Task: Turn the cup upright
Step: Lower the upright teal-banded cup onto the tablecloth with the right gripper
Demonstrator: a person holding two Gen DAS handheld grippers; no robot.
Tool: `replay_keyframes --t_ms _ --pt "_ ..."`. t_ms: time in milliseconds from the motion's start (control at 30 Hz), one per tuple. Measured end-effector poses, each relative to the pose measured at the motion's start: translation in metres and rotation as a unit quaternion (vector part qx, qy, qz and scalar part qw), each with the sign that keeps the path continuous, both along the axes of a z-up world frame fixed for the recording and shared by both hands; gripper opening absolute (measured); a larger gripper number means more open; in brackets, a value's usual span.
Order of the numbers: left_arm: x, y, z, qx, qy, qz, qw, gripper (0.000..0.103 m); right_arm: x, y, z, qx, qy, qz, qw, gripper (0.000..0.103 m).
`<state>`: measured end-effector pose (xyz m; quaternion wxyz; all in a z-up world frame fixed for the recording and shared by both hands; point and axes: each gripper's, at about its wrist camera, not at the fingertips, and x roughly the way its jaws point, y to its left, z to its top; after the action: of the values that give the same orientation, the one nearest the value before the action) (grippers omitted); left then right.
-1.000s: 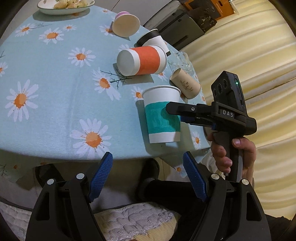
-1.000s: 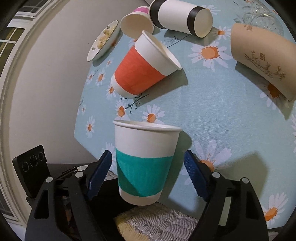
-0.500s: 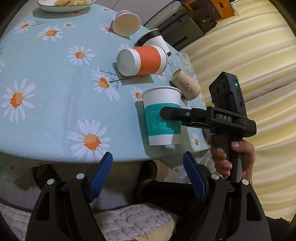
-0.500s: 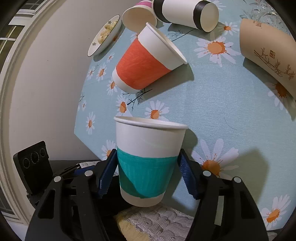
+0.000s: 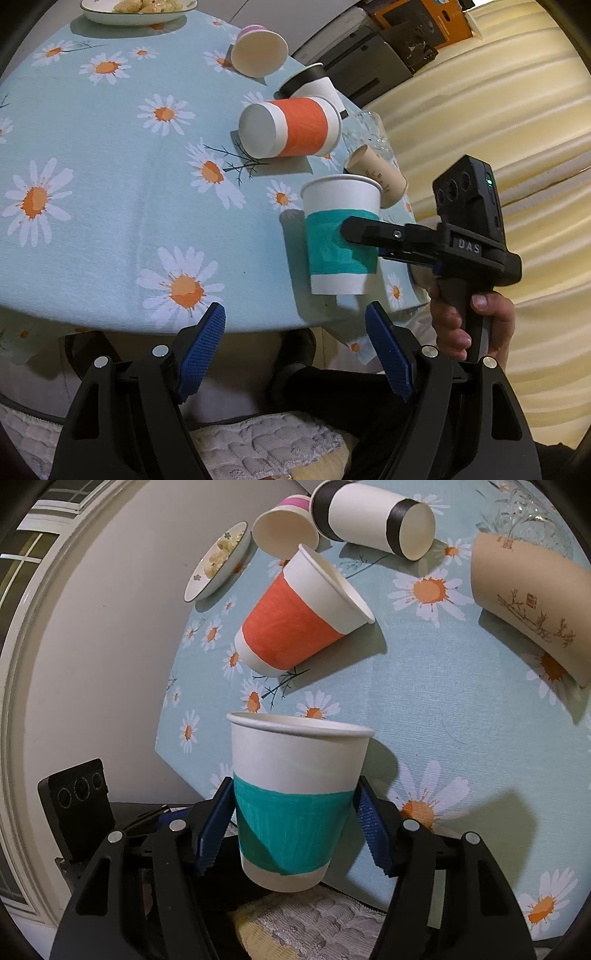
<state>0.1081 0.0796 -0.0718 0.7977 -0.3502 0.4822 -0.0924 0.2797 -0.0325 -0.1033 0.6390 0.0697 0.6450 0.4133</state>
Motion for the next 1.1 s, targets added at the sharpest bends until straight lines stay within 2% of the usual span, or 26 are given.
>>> replay_keyframes --t_ms 200,267,433,533,567,700,800,933,1100 --pt "-0.002 0.000 0.000 -0.001 -0.011 0.011 0.9999 0.076 -0.011 -0.008 0.017 0.018 -0.064 -0.013 0.998 0.065" --pt "-0.004 0.000 0.002 0.007 -0.016 0.011 0.9998 0.076 -0.018 -0.012 0.025 0.024 -0.098 -0.025 0.995 0.065" --pt "-0.010 0.002 0.009 0.024 -0.033 0.017 0.9990 0.076 -0.039 -0.021 0.047 0.046 -0.194 -0.051 0.979 0.065" --pt "-0.018 0.007 0.013 0.039 -0.045 0.025 0.9979 0.076 -0.055 -0.021 0.057 0.049 -0.256 -0.068 0.963 0.065" --pt "-0.020 0.008 0.014 0.042 -0.048 0.027 0.9976 0.076 -0.064 -0.020 0.060 0.046 -0.287 -0.075 0.954 0.065" --pt "-0.029 0.016 0.019 0.047 -0.063 0.041 0.9961 0.076 -0.085 -0.012 0.057 0.033 -0.354 -0.090 0.930 0.065" --pt "-0.032 0.022 0.021 0.049 -0.072 0.050 0.9950 0.076 -0.096 -0.009 0.049 0.023 -0.391 -0.110 0.914 0.065" --pt "-0.035 0.027 0.021 0.071 -0.068 0.066 0.9929 0.076 -0.108 0.000 0.037 -0.009 -0.441 -0.126 0.889 0.065" --pt "-0.038 0.033 0.021 0.070 -0.070 0.075 0.9923 0.076 -0.109 0.007 0.019 -0.027 -0.467 -0.148 0.871 0.065"
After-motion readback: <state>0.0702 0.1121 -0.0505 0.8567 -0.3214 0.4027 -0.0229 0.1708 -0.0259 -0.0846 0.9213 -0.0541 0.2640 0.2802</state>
